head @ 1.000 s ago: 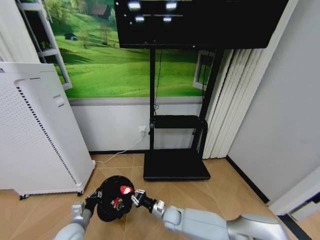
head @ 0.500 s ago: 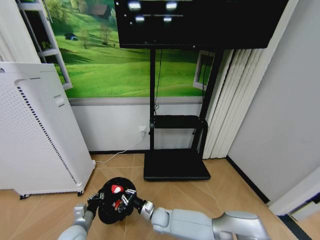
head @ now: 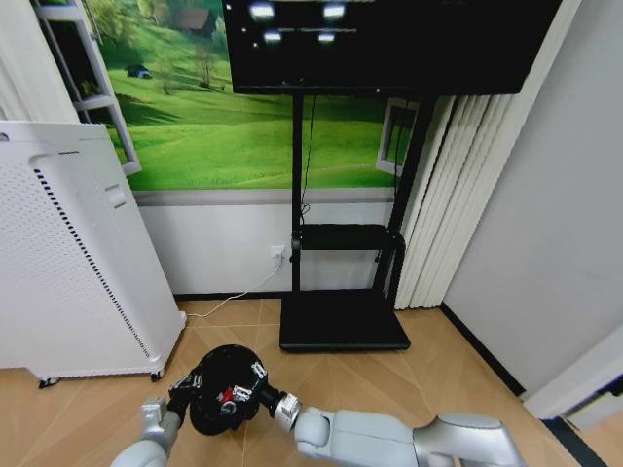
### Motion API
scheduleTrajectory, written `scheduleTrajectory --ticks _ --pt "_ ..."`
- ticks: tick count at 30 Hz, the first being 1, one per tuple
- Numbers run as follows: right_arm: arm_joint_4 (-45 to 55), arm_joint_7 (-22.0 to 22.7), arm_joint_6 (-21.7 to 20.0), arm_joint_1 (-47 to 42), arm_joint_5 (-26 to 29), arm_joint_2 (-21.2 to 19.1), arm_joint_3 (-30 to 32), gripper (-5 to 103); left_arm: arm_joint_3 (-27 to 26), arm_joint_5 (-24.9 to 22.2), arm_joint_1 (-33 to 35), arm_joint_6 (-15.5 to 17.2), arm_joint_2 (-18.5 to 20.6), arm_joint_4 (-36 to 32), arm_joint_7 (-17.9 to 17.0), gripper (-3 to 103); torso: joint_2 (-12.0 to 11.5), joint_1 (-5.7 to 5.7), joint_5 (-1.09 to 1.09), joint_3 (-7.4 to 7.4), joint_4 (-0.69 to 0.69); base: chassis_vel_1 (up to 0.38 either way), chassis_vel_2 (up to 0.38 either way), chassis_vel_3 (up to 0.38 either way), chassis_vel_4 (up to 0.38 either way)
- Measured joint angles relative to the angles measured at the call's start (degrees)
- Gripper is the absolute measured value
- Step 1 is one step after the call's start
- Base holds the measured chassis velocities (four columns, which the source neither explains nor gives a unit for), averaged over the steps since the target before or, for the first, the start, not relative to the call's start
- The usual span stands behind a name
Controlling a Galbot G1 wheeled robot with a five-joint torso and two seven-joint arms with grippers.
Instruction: Pick up the trash bin and place the garbage on the floor into it.
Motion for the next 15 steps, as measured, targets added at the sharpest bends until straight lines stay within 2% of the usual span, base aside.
scheduleTrajectory --ticks 2,3,4,6,7,10,11,12,13,15 --pt "2.3 2.7 -0.7 0.0 0.0 -2.8 1.6 89 -1.1 0.0 0.6 -0.2 0.0 0.1 0.4 7 0.0 0.0 0.01 0.0 0.01 0.0 0.0 0.0 0.0" --pt "3.1 4.2 -1.3 -0.3 -0.3 -5.4 3.6 94 -2.2 0.0 1.2 -0.5 -0.1 0.1 0.6 7 0.0 0.0 0.0 0.0 0.01 0.0 0.0 0.0 0.0" --pt "3.1 4.2 -1.3 -0.3 -0.3 -5.4 3.6 94 -2.2 0.0 1.2 -0.5 -0.1 0.1 0.6 7 0.0 0.0 0.0 0.0 0.01 0.0 0.0 0.0 0.0" --pt "3.7 6.3 -2.7 -1.7 -0.5 -9.6 9.1 98 -3.8 0.0 2.0 -0.9 0.1 0.2 0.9 7 0.0 0.0 0.02 0.0 0.01 0.0 0.0 0.0 0.0" --pt "3.7 6.3 -2.7 -1.7 -0.5 -9.6 9.1 98 -3.8 0.0 2.0 -0.9 0.1 0.2 0.9 7 0.0 0.0 0.02 0.0 0.01 0.0 0.0 0.0 0.0" --pt "2.0 9.5 -6.8 -5.7 1.3 -16.5 21.8 100 -5.5 -0.1 2.5 -1.1 1.3 -0.2 1.0 7 0.0 0.0 0.03 0.0 -0.02 0.0 0.0 0.0 0.0" --pt "2.0 9.5 -6.8 -5.7 1.3 -16.5 21.8 100 -5.5 -0.1 2.5 -1.1 1.3 -0.2 1.0 7 0.0 0.0 0.03 0.0 -0.02 0.0 0.0 0.0 0.0" --pt "1.7 9.6 -7.1 -6.6 1.6 -17.5 23.7 100 -5.7 -0.2 2.4 -1.1 1.4 -0.2 0.9 7 0.0 0.0 0.04 0.0 -0.01 0.0 0.0 0.0 0.0" --pt "1.6 9.7 -8.2 -9.0 2.6 -20.1 28.6 100 -5.9 -0.5 2.2 -1.1 1.7 -0.1 0.9 7 0.0 0.0 0.03 0.0 -0.02 0.0 0.0 0.0 0.0" --pt "1.8 9.6 -8.4 -10.3 2.7 -21.5 31.0 100 -6.0 -0.5 2.0 -1.1 1.9 0.1 0.8 7 0.0 0.0 0.02 0.0 -0.01 0.0 0.0 0.0 0.0"
